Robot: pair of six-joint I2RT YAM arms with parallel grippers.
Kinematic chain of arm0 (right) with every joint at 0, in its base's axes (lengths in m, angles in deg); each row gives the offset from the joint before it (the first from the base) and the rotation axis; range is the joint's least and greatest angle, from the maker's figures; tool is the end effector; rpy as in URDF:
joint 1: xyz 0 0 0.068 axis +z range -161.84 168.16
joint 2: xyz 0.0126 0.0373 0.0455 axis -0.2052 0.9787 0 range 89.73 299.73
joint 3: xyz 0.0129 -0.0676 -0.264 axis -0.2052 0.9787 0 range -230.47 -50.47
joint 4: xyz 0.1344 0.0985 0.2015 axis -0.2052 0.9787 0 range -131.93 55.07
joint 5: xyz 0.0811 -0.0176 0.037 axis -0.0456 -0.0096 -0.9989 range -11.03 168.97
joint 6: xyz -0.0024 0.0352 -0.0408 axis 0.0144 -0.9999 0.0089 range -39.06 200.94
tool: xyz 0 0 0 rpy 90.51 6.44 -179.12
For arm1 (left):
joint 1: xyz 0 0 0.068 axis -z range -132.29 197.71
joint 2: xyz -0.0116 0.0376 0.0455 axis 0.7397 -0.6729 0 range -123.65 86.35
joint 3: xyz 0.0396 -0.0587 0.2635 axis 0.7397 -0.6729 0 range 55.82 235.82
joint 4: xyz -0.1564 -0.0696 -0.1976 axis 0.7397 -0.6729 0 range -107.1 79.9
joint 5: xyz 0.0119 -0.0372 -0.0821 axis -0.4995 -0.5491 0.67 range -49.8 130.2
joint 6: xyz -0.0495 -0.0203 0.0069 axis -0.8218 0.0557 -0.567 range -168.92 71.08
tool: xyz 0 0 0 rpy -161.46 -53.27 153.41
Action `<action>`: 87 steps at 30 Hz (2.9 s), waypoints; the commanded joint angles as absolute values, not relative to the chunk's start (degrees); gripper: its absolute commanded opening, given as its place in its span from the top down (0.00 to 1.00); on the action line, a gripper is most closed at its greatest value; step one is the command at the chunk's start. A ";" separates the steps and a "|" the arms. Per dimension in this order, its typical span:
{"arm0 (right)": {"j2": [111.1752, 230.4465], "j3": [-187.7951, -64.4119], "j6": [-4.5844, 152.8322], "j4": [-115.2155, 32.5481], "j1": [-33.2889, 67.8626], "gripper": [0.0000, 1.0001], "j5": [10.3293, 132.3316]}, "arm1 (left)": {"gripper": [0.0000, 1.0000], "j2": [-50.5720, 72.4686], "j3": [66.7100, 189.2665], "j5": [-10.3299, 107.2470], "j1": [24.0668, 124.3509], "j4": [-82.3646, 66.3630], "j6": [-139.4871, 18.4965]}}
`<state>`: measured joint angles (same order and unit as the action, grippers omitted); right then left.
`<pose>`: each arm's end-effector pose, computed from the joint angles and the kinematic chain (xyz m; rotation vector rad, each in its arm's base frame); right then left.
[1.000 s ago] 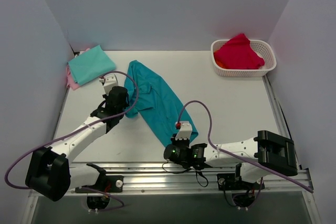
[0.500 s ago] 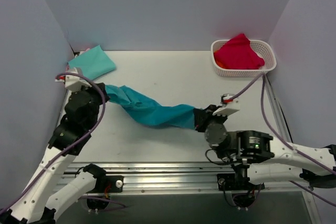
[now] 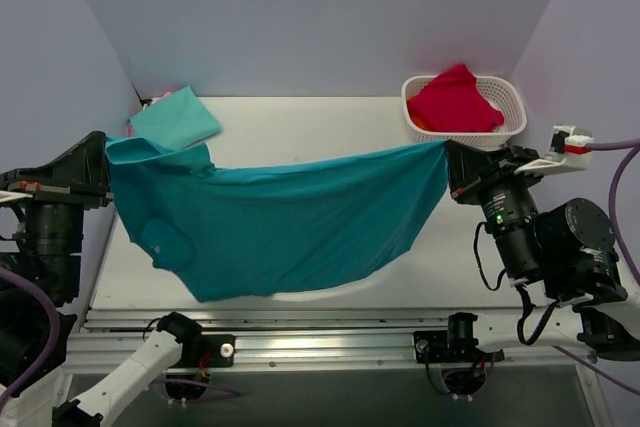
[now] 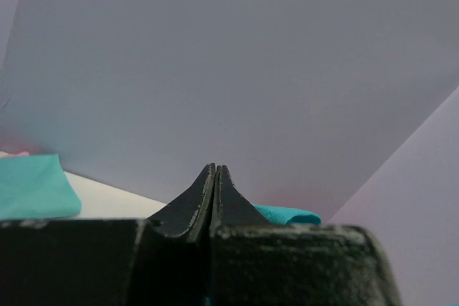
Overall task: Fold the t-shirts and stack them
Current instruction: Flatten out the tshirt, then grap the side of the flattened tshirt closest away from the robot with both arms
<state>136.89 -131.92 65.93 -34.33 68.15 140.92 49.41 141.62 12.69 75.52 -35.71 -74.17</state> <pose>0.0465 0.0834 0.5354 0.2855 1.3737 0.7946 0.0272 0.0043 0.5379 -0.4026 1.1622 -0.5293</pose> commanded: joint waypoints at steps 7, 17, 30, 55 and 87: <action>149.05 -133.17 102.58 -69.46 60.98 1.00 155.88 | 0.98 27.57 146.52 14.44 75.05 -27.00 -68.25; 183.01 -135.30 61.43 -44.73 13.94 1.00 114.04 | 0.98 2.90 142.14 26.57 63.80 -15.31 -73.87; 225.24 -161.08 57.73 -50.11 4.86 1.00 104.20 | 0.98 -48.44 176.01 37.21 57.03 -17.27 -71.06; 225.39 -171.52 59.76 -51.67 3.89 0.00 119.91 | 0.06 -48.33 190.71 28.95 51.75 -15.56 -68.95; 157.85 -89.15 3.85 -25.05 51.70 0.00 141.47 | 0.11 45.47 77.36 2.66 98.15 -38.31 -121.15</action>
